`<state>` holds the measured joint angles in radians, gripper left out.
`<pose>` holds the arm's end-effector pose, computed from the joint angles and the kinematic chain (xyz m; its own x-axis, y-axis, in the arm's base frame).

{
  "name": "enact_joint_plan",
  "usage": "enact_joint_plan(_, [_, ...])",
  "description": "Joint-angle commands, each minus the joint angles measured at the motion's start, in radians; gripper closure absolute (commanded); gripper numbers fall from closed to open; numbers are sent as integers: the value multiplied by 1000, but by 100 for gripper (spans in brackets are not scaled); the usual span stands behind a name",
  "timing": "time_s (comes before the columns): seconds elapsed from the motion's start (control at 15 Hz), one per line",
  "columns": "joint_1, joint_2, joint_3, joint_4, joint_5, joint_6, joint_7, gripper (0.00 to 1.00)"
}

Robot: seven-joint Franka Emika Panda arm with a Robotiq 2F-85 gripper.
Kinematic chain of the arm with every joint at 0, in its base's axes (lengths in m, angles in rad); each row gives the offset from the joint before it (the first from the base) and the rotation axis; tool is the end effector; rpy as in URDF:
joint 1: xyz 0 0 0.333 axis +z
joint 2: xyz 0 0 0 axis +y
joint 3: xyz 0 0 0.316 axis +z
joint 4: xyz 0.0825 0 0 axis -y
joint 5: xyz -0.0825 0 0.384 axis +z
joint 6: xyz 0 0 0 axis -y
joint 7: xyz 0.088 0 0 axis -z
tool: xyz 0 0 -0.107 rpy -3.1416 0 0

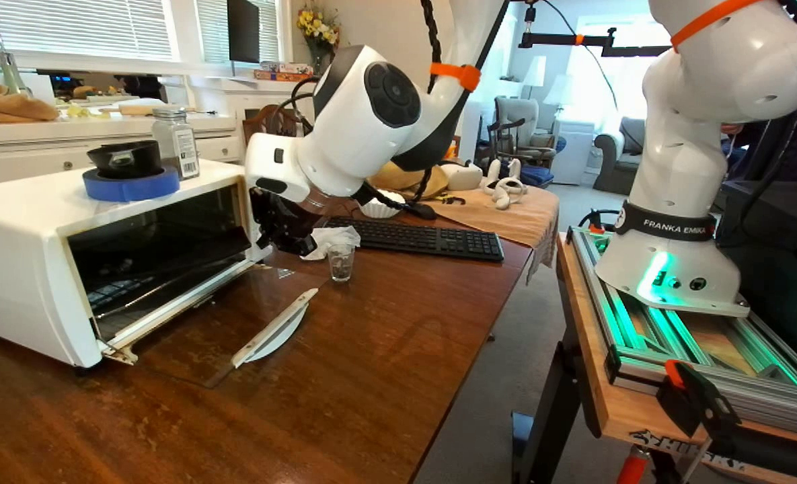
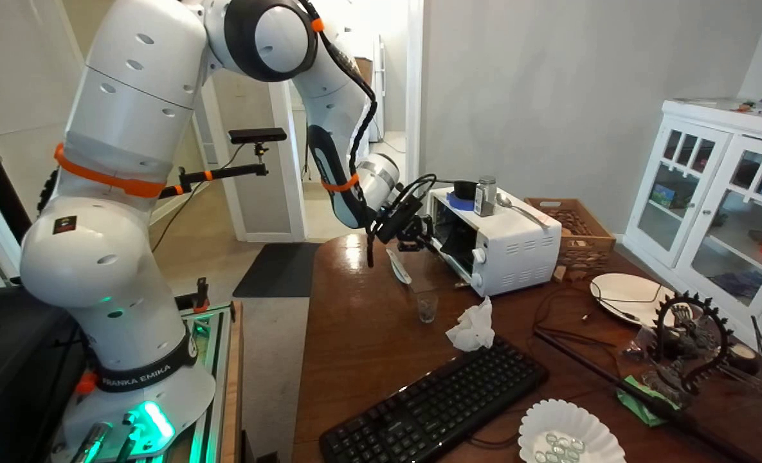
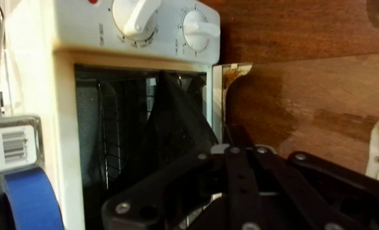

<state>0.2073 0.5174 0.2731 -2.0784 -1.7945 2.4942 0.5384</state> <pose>0.5037 0.2708 0.1738 0.1659 0.9752 -0.1462 0.6923 -0.0096 0.7215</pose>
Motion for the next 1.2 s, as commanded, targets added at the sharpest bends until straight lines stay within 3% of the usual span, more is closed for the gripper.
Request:
enact_joint_plan(0.0, [-11, 18, -14, 21, 42, -9, -34, 100])
enact_joint_plan(1.13, [11, 51, -15, 79, 63, 13, -110, 100])
